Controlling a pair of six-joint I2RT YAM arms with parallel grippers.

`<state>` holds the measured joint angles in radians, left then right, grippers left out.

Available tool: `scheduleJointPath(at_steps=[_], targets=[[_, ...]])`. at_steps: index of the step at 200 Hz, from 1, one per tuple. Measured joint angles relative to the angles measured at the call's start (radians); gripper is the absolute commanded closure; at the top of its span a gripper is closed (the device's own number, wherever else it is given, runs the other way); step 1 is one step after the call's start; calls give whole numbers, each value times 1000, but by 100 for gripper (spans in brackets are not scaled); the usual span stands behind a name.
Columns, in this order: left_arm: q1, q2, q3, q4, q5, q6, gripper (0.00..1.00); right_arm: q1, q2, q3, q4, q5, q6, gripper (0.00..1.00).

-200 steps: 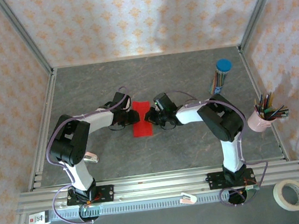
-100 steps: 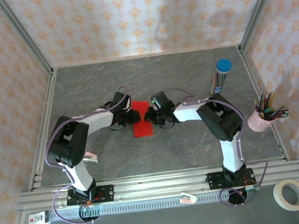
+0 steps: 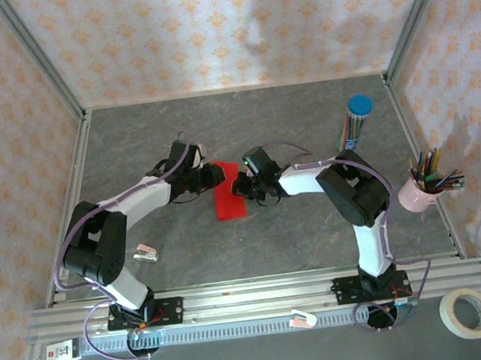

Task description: Fold a paper plane with a square sheet of paper (pick it up from the middle)

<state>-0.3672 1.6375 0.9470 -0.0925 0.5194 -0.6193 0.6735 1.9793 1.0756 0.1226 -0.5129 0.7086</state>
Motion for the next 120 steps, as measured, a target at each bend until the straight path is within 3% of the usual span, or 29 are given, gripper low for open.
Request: scheduleJointPath(at_steps=[30,67,120], targets=[[-4,50,-10,50,79,-40,89,0,2,0,0,0,0,94],[-29,123,16,23,73,-39,98,0,8,6,0,0,-1,94],[-46,158,82,-54,23,-8,100,0,8,6,-3,5,-2,95]])
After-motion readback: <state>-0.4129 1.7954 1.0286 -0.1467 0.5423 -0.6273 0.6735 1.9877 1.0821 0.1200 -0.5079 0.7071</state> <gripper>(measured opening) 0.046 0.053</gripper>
